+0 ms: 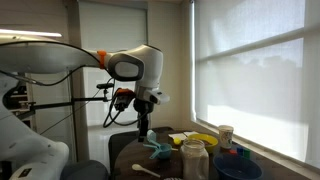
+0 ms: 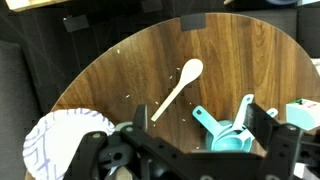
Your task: Remove the two small blue measuring spoons from the big blue measuring spoon
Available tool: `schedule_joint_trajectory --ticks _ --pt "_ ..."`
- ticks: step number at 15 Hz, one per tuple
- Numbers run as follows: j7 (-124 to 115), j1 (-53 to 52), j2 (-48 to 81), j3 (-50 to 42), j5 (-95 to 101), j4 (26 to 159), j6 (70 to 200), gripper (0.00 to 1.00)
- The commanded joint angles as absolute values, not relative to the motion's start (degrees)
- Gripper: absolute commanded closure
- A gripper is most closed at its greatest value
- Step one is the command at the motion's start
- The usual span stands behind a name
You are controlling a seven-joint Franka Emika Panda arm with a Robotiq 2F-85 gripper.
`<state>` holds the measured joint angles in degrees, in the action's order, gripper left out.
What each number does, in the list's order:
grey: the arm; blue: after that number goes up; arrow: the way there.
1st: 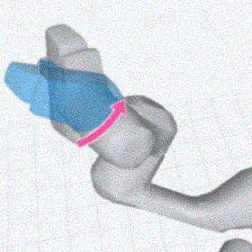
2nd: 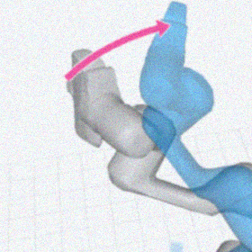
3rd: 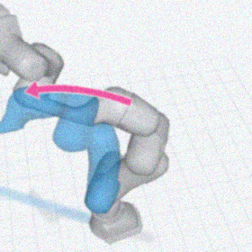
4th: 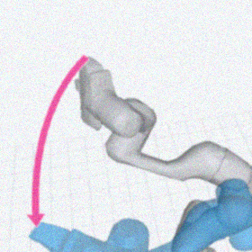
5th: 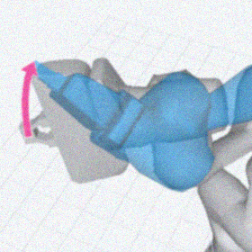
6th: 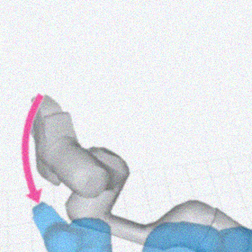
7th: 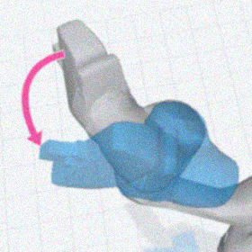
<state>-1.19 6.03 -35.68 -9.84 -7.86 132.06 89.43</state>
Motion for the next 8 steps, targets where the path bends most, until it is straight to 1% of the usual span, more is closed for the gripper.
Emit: schedule_joint_trajectory --ticks 1,6,7,8 --pt "-7.2 4.6 -28.0 -5.6 -13.4 126.1 87.3 0.0" --pt "-17.4 3.9 -20.6 0.0 -14.2 121.8 88.6 0.0" --pt "-13.5 4.0 -24.2 -1.3 -13.3 125.0 89.2 0.0" --pt "-14.9 3.8 -22.9 -0.6 -13.3 124.2 89.2 0.0"
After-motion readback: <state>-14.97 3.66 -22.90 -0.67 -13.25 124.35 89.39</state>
